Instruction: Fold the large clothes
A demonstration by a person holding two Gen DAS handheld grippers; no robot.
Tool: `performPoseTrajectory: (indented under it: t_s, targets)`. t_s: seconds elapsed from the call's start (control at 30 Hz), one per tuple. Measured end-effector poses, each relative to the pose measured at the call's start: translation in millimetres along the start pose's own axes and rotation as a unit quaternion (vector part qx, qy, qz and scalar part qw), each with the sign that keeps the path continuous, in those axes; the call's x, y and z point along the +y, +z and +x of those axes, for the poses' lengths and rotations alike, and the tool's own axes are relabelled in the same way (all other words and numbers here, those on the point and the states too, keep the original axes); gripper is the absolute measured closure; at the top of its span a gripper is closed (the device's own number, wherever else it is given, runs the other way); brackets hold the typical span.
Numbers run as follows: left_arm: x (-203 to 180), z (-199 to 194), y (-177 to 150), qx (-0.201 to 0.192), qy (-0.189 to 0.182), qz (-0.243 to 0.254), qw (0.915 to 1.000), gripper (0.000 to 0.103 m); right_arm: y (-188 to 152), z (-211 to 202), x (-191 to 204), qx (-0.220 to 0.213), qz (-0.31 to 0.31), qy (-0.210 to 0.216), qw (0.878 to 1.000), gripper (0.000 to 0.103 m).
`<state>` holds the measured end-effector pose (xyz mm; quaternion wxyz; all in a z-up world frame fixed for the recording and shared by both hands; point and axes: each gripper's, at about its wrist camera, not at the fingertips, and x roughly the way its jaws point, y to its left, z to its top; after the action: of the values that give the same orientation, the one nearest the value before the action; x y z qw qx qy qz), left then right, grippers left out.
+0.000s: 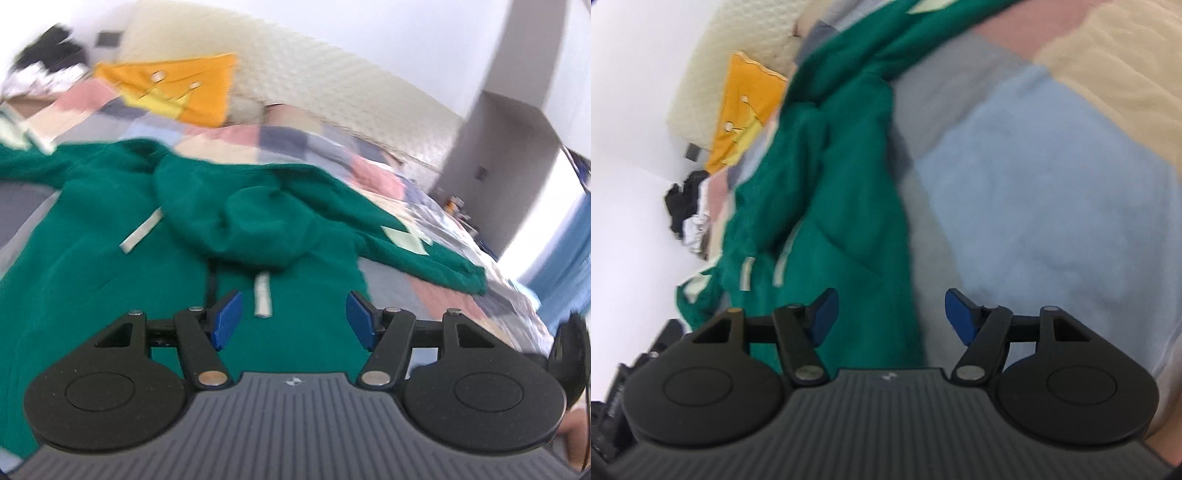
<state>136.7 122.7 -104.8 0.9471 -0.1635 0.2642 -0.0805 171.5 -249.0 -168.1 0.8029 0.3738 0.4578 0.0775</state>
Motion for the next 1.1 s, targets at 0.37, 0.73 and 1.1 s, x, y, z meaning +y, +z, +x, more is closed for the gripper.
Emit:
performPoseTrajectory:
  t_s: [0.37,0.73,1.1]
  targets:
    - [75.8,-24.6,46.5,0.016,0.066,-0.109,0.9918,0.034,-4.1,27.1,-18.1,0.073,0.054,0.047,0.995,0.036]
    - [228.1,-57.3,77.7,0.136,0.14,-0.196,0.9611,0.029,-10.3,40.1,-8.1,0.113,0.028,0.078,0.99,0.036]
    - [261.4,-26.0,23.7,0.246,0.137,-0.174,0.9435,0.026,-10.7,42.0,12.6,0.108,-0.013,0.127,0.986,0.035]
